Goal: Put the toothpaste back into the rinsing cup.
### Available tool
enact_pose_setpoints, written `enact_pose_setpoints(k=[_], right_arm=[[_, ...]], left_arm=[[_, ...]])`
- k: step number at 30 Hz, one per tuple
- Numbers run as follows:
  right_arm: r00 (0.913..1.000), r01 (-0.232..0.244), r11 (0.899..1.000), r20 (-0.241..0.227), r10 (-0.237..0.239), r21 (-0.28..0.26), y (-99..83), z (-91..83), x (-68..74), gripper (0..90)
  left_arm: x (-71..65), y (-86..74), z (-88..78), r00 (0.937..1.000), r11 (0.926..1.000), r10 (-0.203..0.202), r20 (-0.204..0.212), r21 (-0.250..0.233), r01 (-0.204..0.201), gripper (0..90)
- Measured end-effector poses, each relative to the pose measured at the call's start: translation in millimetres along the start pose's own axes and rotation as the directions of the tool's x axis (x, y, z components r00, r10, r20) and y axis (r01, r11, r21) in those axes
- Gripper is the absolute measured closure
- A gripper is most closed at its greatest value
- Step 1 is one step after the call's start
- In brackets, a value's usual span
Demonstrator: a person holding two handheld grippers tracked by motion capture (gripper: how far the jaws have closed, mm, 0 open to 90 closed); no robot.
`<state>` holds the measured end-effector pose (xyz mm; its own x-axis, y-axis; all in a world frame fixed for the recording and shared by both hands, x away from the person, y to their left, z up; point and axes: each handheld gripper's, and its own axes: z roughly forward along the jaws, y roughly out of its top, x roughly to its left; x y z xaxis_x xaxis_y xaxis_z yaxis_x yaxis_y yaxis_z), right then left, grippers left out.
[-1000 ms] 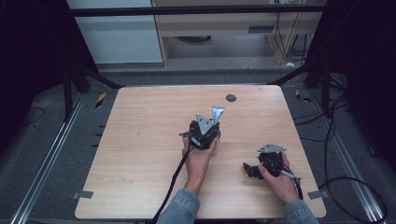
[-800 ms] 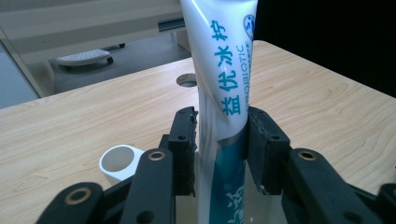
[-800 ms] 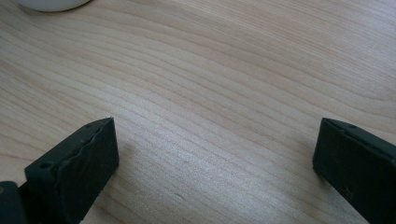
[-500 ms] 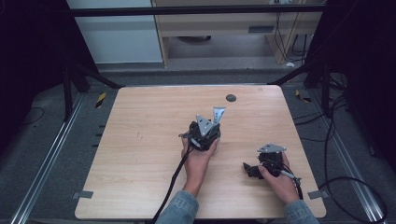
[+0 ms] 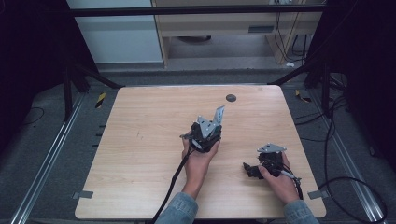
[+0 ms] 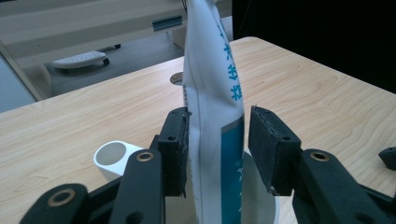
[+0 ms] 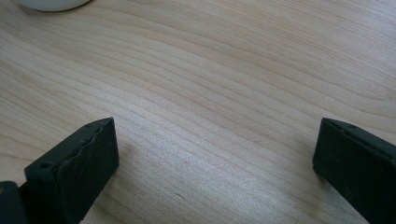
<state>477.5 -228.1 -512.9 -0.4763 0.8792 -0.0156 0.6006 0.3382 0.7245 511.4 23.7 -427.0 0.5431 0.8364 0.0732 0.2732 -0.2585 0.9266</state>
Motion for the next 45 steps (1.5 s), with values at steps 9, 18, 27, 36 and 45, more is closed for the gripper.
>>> enact_pose_setpoints(k=[9,18,27,36,45], right_arm=[[1.0,0.0,1.0,0.0,0.0,0.0,0.0,0.0,0.0,0.5],[1.0,0.0,1.0,0.0,0.0,0.0,0.0,0.0,0.0,0.5],[1.0,0.0,1.0,0.001,0.0,-0.001,0.0,0.0,0.0,0.5],[1.0,0.001,1.0,0.0,-0.001,-0.001,0.0,0.0,0.0,0.5],[1.0,0.0,1.0,0.001,0.0,-0.001,0.0,0.1,0.0,0.5]], left_arm=[[-1.7,1.1,-5.0,1.0,1.0,0.009,0.002,-0.002,-0.009,54.3],[-1.6,1.9,-10.5,0.9998,0.9997,0.009,0.016,0.023,-0.009,44.5],[2.2,5.4,-18.0,0.9955,0.9979,-0.04,0.086,0.054,0.036,34.9],[9.3,11.7,-29.7,0.9909,0.9938,-0.068,0.116,0.095,0.057,16.2],[17.2,14.8,-44.8,0.9922,0.9869,-0.046,0.116,0.159,0.028,10.2]])
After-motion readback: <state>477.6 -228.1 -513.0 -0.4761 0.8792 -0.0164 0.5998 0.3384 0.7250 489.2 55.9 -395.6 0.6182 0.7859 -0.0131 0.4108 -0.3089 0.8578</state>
